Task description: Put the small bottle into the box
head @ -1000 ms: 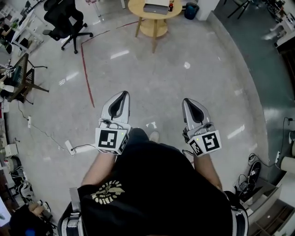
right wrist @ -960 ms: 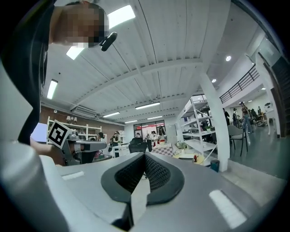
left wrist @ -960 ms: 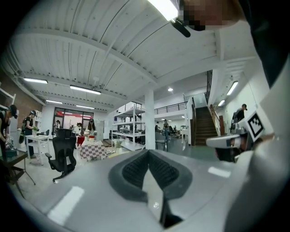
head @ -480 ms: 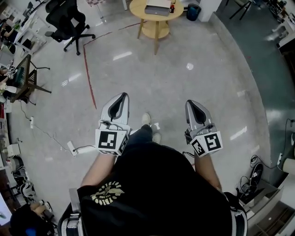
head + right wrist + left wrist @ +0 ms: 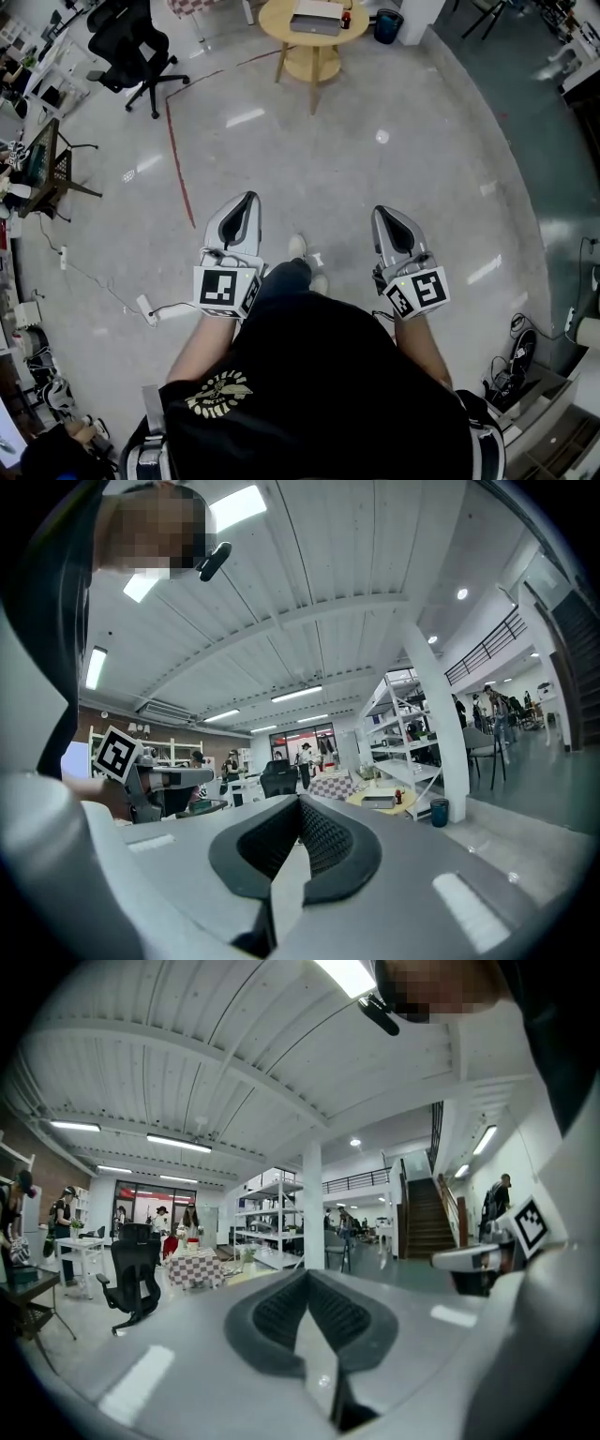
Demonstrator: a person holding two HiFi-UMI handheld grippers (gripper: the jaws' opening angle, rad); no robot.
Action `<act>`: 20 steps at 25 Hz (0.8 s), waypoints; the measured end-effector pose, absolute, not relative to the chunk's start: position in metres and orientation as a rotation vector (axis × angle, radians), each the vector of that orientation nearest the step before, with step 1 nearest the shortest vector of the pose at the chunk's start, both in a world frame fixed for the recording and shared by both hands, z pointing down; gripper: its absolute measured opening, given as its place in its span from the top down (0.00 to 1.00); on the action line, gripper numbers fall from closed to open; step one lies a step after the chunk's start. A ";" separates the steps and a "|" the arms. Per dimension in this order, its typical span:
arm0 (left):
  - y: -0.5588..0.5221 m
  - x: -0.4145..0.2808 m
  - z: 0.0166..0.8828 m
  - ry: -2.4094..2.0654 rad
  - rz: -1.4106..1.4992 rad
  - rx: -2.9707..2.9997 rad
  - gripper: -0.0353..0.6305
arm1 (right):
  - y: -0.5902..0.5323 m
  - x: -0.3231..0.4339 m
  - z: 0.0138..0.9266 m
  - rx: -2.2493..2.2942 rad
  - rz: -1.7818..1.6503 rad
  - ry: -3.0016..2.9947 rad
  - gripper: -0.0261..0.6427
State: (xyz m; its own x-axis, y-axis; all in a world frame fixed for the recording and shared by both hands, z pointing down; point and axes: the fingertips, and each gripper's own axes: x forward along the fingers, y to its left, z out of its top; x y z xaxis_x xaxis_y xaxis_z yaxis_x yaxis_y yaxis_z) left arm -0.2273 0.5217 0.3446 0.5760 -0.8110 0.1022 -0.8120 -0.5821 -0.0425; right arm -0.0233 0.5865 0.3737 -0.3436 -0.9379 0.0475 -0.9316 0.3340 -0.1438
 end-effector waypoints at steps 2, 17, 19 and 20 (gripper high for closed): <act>0.516 -0.234 0.346 -1.442 0.169 2.767 0.95 | 0.581 -0.029 0.372 -1.768 -0.223 2.543 0.95; 0.392 -0.268 0.341 -1.486 0.115 2.725 0.95 | 0.458 -0.061 0.354 -1.742 -0.178 2.618 0.95; 0.367 -0.272 0.329 -1.494 0.058 2.727 0.95 | 0.433 -0.061 0.341 -1.757 -0.142 2.619 0.95; 0.357 -0.273 0.325 -1.493 0.036 2.730 0.95 | 0.422 -0.062 0.336 -1.766 -0.129 2.615 0.95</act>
State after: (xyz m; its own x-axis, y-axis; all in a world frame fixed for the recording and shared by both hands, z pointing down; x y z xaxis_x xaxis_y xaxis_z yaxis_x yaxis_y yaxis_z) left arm -0.2735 0.3568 0.3246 0.5393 -0.8414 0.0347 -0.8421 -0.5391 0.0146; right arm -0.0616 0.4219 0.3360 -0.3746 -0.9253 0.0596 -0.9266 0.3714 -0.0586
